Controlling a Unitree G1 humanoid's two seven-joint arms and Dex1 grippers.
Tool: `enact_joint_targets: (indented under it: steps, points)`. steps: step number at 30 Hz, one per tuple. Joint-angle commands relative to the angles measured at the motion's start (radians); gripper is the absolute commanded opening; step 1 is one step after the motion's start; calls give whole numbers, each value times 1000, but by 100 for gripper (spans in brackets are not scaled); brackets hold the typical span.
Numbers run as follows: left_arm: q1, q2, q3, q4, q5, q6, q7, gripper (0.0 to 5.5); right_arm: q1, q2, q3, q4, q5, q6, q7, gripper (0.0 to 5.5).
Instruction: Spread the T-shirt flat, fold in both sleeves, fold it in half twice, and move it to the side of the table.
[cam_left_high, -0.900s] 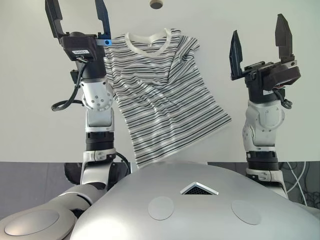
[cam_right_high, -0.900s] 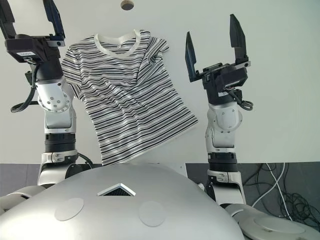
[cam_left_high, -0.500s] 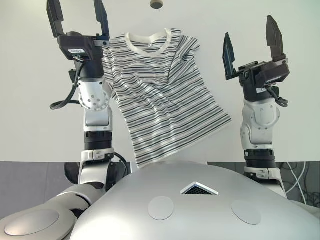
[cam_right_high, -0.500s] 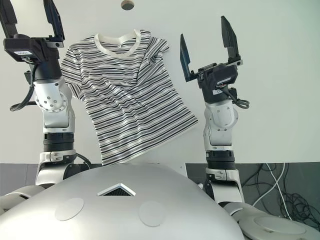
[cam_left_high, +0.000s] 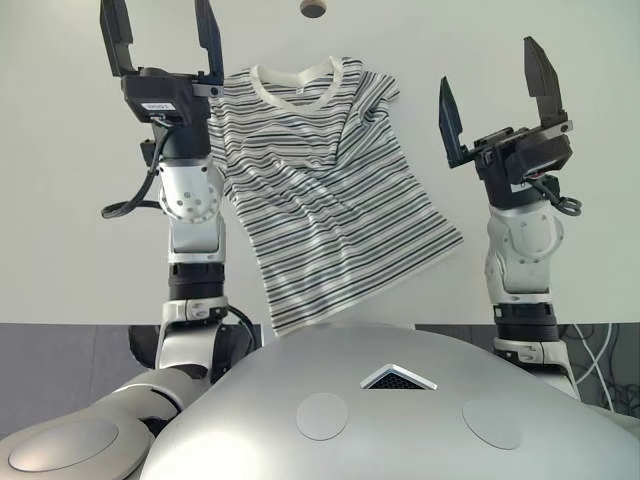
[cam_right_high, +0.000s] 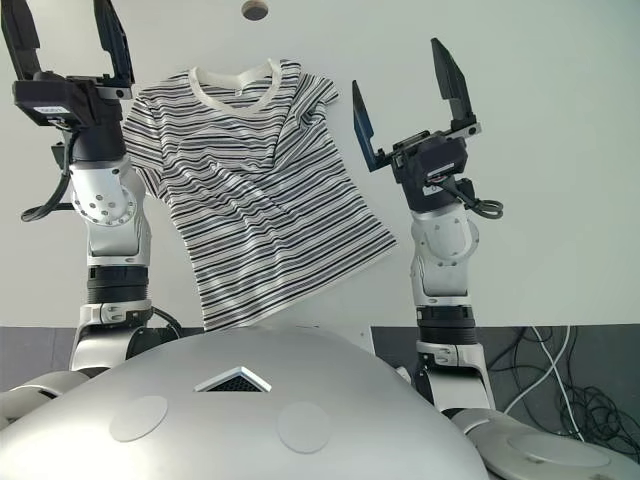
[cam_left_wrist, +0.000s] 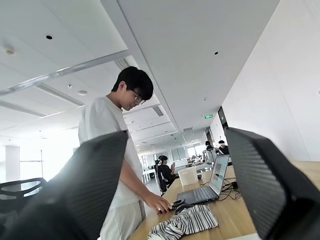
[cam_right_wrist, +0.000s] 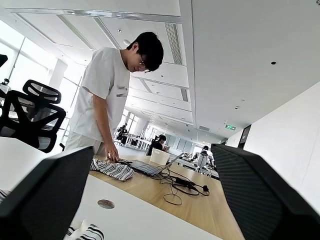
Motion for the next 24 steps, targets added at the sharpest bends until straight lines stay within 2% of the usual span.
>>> enact_joint_targets:
  steps: [1,4,8,24]
  points:
    - [36,-27,1,43,-9,-71,25,356,-52,89,16,45,-74,-44,-81,435]
    - [60,-50,-2,109,-8,-118,37,356,-90,155,-5,95,-135,-78,-173,435]
    - [55,-44,2,136,-22,-149,21,356,-127,165,-40,130,-166,-99,-237,435]
    - [49,-33,-2,126,75,-162,34,356,-119,101,8,123,-202,-87,-217,435]
